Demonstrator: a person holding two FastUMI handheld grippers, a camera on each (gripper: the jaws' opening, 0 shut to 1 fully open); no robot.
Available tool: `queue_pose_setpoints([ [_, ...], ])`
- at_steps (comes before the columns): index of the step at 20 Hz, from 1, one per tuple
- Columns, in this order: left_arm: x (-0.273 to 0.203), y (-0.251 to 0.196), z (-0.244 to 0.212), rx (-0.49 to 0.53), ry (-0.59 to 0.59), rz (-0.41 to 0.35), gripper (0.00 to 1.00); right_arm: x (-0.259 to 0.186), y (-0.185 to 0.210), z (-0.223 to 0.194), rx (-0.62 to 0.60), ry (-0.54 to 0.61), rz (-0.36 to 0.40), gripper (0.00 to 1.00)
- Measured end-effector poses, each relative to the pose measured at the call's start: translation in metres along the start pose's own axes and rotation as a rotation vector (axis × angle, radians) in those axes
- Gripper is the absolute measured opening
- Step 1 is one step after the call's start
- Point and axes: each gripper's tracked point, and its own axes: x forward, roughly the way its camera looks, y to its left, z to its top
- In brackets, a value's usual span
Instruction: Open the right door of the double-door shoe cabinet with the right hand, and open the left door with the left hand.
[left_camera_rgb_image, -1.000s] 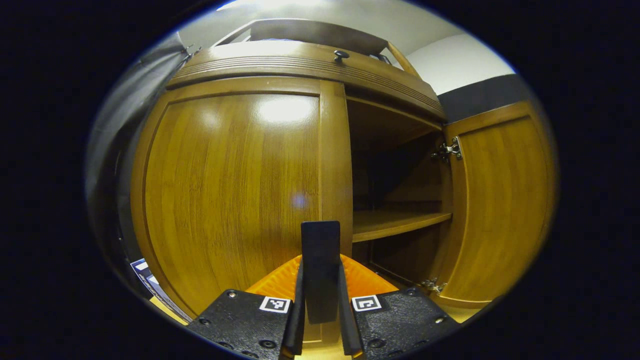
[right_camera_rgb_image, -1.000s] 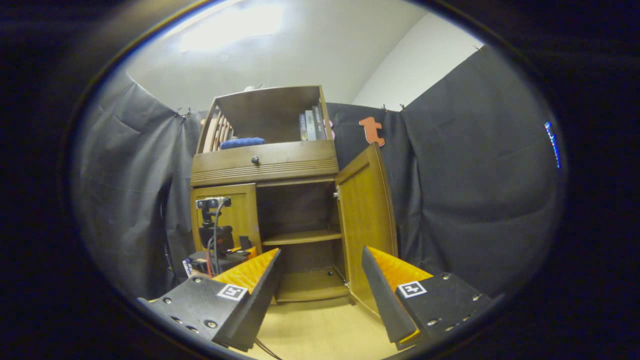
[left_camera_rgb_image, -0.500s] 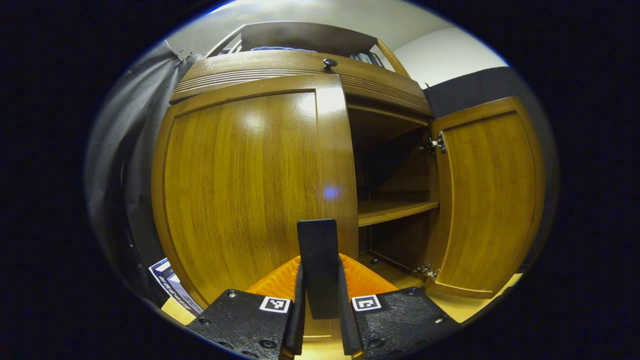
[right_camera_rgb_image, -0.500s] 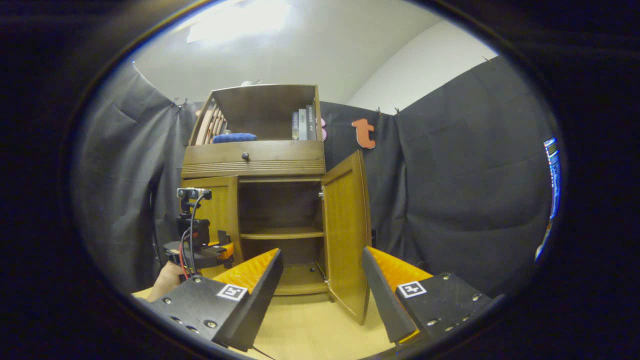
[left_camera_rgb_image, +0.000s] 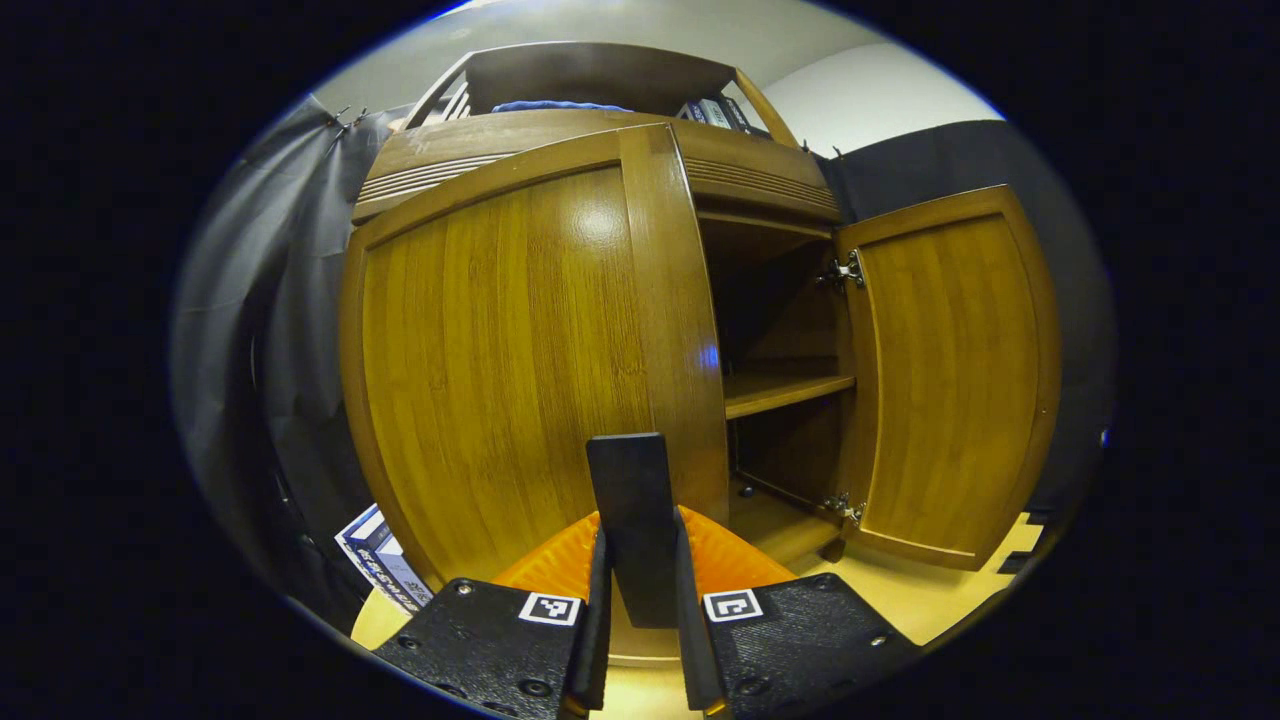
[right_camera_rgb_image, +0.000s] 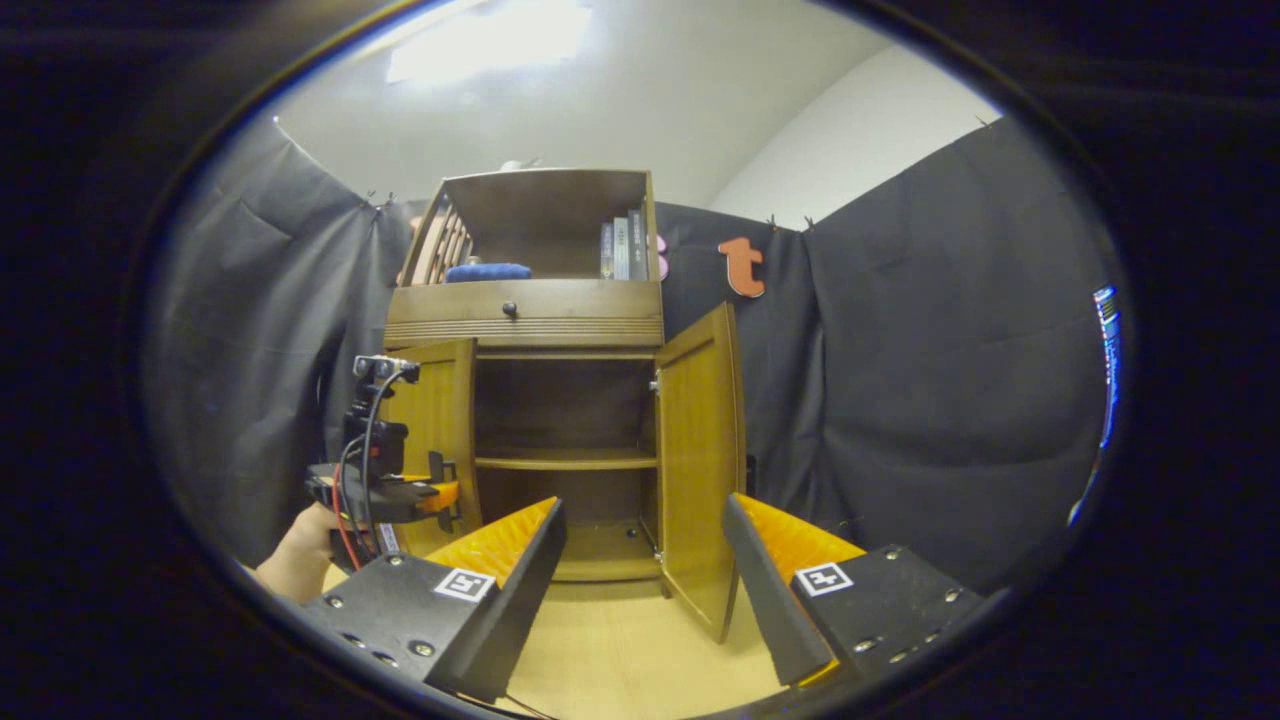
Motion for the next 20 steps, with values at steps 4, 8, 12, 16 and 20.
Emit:
queue_pose_setpoints([
  [4, -0.002, 0.000, 0.005, -0.011, 0.011, -0.011, 0.31, 0.009, 0.010, 0.005, 0.022, 0.009, 0.039, 0.91],
  [8, -0.005, 0.003, 0.007, 0.003, 0.008, -0.007, 0.31, 0.007, 0.020, 0.008, 0.035, -0.011, 0.067, 0.96],
  [12, -0.013, 0.008, 0.007, 0.009, -0.006, 0.002, 0.31, 0.006, 0.017, -0.002, 0.049, 0.018, 0.061, 0.91],
  [16, -0.024, 0.015, 0.006, 0.013, -0.016, 0.015, 0.30, 0.008, 0.016, -0.001, 0.054, 0.016, 0.045, 0.94],
  [20, -0.036, 0.027, 0.005, 0.002, -0.026, 0.053, 0.31, 0.009, 0.026, 0.004, 0.061, 0.001, 0.061, 0.96],
])
